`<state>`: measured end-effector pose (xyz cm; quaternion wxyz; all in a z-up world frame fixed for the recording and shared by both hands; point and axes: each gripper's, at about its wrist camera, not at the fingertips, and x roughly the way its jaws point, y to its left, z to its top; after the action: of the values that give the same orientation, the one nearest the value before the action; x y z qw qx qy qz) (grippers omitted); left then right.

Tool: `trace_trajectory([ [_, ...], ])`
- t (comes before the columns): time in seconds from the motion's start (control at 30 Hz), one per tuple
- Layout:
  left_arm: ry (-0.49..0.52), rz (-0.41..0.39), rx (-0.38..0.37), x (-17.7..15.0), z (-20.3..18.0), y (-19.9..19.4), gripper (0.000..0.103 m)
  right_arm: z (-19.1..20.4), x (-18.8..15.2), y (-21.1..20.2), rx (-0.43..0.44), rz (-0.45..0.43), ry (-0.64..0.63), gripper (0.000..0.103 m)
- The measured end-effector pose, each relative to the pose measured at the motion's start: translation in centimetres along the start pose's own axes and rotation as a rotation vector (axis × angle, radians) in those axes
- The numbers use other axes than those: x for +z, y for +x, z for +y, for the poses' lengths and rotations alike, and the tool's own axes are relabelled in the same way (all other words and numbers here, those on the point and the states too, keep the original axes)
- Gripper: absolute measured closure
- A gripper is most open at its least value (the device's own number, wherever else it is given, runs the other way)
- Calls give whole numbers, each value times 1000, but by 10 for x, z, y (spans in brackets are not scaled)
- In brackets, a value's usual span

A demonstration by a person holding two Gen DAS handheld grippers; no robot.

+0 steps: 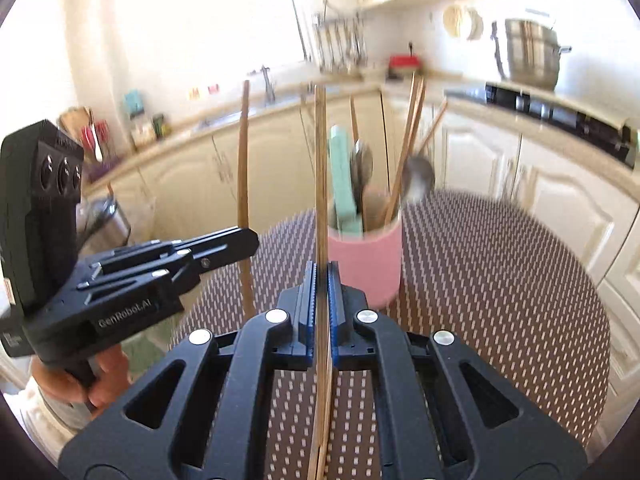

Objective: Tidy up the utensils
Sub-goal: 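Lift both chopsticks and lower them into the pink cup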

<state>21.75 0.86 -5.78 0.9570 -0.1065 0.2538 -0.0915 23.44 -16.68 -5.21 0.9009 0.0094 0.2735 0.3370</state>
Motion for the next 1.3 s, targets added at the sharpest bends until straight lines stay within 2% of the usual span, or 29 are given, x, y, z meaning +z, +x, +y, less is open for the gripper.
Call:
trace_trajectory([
  [0.13, 12, -128, 10, 26, -7, -3, 98, -1, 26, -7, -13, -113, 8, 97],
  [0.2, 14, -189, 19, 38, -9, -1, 98, -2, 36, -6, -18, -134, 9, 97],
  [0.53, 16, -354, 21, 81, -21, 19, 98, -11, 79, 4, -62, -249, -2, 97],
  [0.87, -12, -417, 20, 96, -1, 47, 98, -15, 98, 16, -113, -348, 2, 97],
  [1.1, -52, -419, 3, 97, 9, 61, 98, -20, 94, 32, -119, -332, 11, 97],
  [1.3, -48, -369, -11, 84, 7, 73, 98, -23, 83, 42, -123, -292, 16, 97],
])
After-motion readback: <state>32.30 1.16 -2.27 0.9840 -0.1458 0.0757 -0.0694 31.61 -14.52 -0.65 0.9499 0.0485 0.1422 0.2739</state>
